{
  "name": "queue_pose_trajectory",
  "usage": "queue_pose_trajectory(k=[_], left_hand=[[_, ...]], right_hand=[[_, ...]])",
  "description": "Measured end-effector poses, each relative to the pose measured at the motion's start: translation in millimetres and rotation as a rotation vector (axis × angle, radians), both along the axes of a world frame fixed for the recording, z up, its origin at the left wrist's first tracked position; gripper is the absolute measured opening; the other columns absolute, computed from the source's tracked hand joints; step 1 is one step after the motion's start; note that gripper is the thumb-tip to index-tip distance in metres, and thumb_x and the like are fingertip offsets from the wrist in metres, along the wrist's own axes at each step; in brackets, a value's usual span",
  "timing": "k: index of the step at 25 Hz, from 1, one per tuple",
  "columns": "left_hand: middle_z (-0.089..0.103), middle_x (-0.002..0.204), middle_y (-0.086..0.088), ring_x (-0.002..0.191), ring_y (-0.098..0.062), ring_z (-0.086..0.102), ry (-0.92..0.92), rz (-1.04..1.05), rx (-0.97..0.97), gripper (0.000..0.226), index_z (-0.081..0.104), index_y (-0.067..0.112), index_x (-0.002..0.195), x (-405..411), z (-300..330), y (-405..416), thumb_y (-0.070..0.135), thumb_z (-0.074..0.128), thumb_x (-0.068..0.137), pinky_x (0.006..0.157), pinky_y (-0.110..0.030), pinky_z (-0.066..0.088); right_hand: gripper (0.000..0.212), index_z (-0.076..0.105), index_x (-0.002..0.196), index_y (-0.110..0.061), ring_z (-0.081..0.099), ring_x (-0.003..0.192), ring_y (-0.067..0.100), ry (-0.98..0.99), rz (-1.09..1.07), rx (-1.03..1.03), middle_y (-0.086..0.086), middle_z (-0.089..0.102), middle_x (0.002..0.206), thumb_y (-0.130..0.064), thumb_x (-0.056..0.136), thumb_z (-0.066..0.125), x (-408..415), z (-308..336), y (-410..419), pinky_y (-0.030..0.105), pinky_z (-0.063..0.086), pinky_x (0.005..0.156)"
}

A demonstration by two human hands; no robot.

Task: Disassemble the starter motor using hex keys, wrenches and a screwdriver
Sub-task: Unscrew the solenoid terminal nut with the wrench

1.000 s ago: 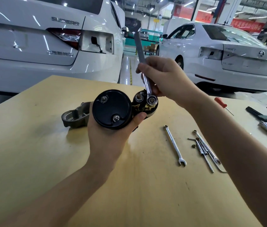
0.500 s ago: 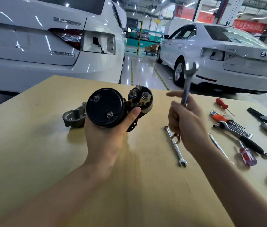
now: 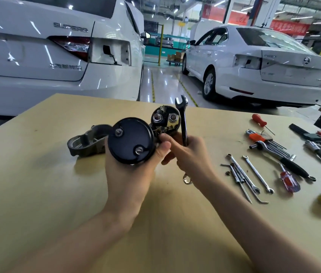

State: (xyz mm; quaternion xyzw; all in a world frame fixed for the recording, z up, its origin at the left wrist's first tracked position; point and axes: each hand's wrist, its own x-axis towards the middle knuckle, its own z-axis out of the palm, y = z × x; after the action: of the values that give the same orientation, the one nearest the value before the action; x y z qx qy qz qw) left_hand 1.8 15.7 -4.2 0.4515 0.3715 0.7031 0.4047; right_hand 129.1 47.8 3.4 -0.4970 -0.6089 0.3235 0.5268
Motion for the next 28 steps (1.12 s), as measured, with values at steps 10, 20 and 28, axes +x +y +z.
queue_pose_trajectory(k=[10, 20, 28], left_hand=[[0.068, 0.099, 0.018, 0.095, 0.011, 0.058, 0.469, -0.159, -0.012, 0.07, 0.062, 0.035, 0.105, 12.2, -25.0, -14.6, 0.04, 0.09, 0.04, 0.076, -0.001, 0.04], [0.053, 0.081, 0.046, 0.093, 0.036, 0.031, 0.956, -0.209, -0.022, 0.068, 0.039, 0.052, 0.093, 13.5, -26.0, -19.0, 0.059, 0.086, 0.043, 0.11, -0.048, 0.028], [0.042, 0.131, 0.028, 0.127, 0.002, 0.028, 1.13, -0.45, 0.032, 0.079, 0.027, 0.039, 0.133, 12.1, -32.4, -18.3, 0.068, 0.064, 0.07, 0.115, -0.043, 0.02]], right_hand=[[0.04, 0.069, 0.105, -0.045, 0.053, 0.045, 0.005, -0.103, 0.171, 0.044, -0.006, 0.068, 0.062, -0.042, 0.066, 0.075, 41.6, 15.9, 10.1, 0.018, 0.041, 0.043], [0.047, 0.065, 0.1, -0.036, 0.062, 0.066, 0.015, -0.59, 0.149, 0.007, -0.005, 0.068, 0.071, -0.057, 0.058, 0.064, 49.3, 24.4, 22.0, 0.039, 0.052, 0.069], [0.057, 0.065, 0.113, -0.035, 0.054, 0.057, -0.005, -0.67, 0.302, 0.032, -0.026, 0.067, 0.078, -0.051, 0.059, 0.07, 51.1, 33.2, 18.9, 0.007, 0.038, 0.06]])
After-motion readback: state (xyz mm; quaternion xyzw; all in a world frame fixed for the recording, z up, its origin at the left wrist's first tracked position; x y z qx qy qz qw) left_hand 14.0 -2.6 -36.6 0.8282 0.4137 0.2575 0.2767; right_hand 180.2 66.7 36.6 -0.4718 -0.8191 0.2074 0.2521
